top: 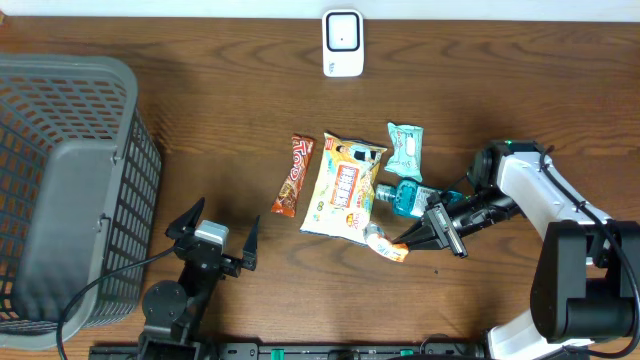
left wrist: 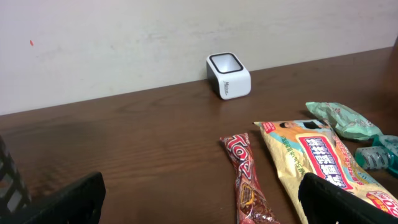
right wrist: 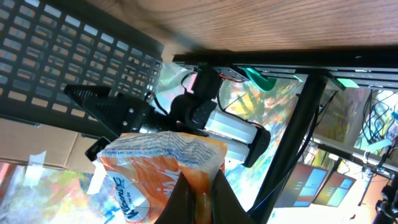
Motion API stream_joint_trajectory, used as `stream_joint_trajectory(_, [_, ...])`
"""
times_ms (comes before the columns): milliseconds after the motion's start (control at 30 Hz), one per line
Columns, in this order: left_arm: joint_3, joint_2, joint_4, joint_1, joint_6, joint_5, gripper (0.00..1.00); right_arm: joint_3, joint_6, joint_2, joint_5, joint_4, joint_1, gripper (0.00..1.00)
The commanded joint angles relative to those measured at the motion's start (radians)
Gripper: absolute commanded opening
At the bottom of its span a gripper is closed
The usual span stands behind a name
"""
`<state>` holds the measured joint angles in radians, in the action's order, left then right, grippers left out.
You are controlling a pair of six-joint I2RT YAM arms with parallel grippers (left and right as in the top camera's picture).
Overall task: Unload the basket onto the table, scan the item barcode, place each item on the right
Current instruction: 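Grasp the orange packet with the right gripper beside the bottle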
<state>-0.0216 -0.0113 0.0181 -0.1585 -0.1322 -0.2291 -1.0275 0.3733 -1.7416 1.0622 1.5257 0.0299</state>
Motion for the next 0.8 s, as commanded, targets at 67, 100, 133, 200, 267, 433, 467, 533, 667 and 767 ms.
stream_joint_trajectory(67, [0.016, 0.0, 0.034, -0.003, -0.01, -0.002, 0.99, 0.001, -0.058, 0.016, 0.029, 0.004, -0.002, 0.01])
stream_joint_trajectory(100, [0.016, 0.0, 0.034, -0.003, -0.01, -0.002, 0.99, 0.001, -0.058, 0.016, 0.029, 0.005, -0.002, 0.02])
stream_joint_trajectory(133, [0.016, 0.0, 0.034, -0.003, -0.01, -0.002, 0.99, 0.001, -0.058, 0.016, 0.029, 0.005, -0.002, 0.01])
stream_joint_trajectory(200, [0.016, 0.0, 0.034, -0.003, -0.01, -0.002, 0.99, 0.001, -0.057, 0.016, 0.029, 0.005, -0.002, 0.01])
stream_joint_trajectory(267, [0.016, 0.0, 0.034, -0.003, -0.01, -0.002, 0.99, 0.001, -0.058, 0.016, 0.029, 0.005, -0.002, 0.01])
stream_joint_trajectory(433, [0.016, 0.0, 0.034, -0.003, -0.01, -0.002, 0.99, 0.001, -0.086, 0.016, 0.029, 0.019, -0.002, 0.01])
stream_joint_trajectory(467, [0.016, 0.0, 0.034, -0.003, -0.01, -0.002, 0.99, 0.001, -0.095, 0.016, 0.029, 0.027, -0.002, 0.01])
stream_joint_trajectory(533, [0.016, 0.0, 0.034, -0.003, -0.01, -0.002, 0.99, 0.001, -0.115, 0.016, 0.029, 0.043, -0.002, 0.01])
stream_joint_trajectory(667, [0.016, 0.0, 0.034, -0.003, -0.01, -0.002, 0.99, 0.001, -0.155, 0.016, 0.029, 0.074, -0.002, 0.01])
stream_joint_trajectory(767, [0.016, 0.0, 0.034, -0.003, -0.009, -0.002, 0.99, 0.001, -0.154, 0.016, 0.028, 0.075, -0.002, 0.01])
